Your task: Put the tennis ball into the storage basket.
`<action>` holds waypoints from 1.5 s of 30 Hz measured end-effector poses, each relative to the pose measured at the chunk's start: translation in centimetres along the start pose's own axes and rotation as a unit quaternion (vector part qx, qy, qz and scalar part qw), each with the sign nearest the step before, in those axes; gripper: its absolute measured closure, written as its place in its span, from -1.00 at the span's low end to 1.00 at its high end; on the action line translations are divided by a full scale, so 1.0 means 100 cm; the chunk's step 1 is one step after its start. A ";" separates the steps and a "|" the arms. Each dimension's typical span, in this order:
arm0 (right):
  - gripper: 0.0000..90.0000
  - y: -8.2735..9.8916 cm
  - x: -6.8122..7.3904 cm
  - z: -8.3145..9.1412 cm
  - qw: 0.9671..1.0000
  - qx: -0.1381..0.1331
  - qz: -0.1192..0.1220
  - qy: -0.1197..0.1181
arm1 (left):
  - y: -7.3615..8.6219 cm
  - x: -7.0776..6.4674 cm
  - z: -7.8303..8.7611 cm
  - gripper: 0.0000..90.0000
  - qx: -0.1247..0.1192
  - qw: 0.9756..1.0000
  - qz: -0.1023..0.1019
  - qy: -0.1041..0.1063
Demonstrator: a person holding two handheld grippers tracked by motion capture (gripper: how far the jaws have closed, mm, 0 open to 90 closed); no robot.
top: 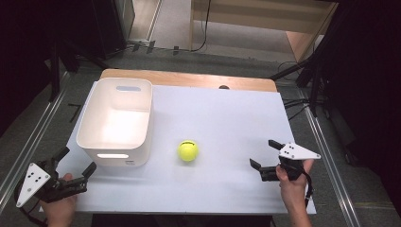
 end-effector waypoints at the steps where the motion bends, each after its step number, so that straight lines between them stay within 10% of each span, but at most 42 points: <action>1: -0.98 -0.003 0.001 -0.001 1.000 0.002 0.002 0.002 | 0.000 0.000 0.000 -1.00 0.000 1.000 0.000 0.001; 45: -0.97 -0.069 0.035 -0.061 0.990 0.083 0.081 -0.079 | 0.000 -0.001 0.000 -1.00 0.004 1.000 -0.002 0.004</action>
Point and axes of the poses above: each handheld gripper's, and its own axes: z roughly backward along the jaws, y roughly out of its underside, x roughly to its left, the point moved 5 cm from there along -z, roughly forward along the jaws, and after that the axes turned 2 degrees about z, right-handed, at the moved point
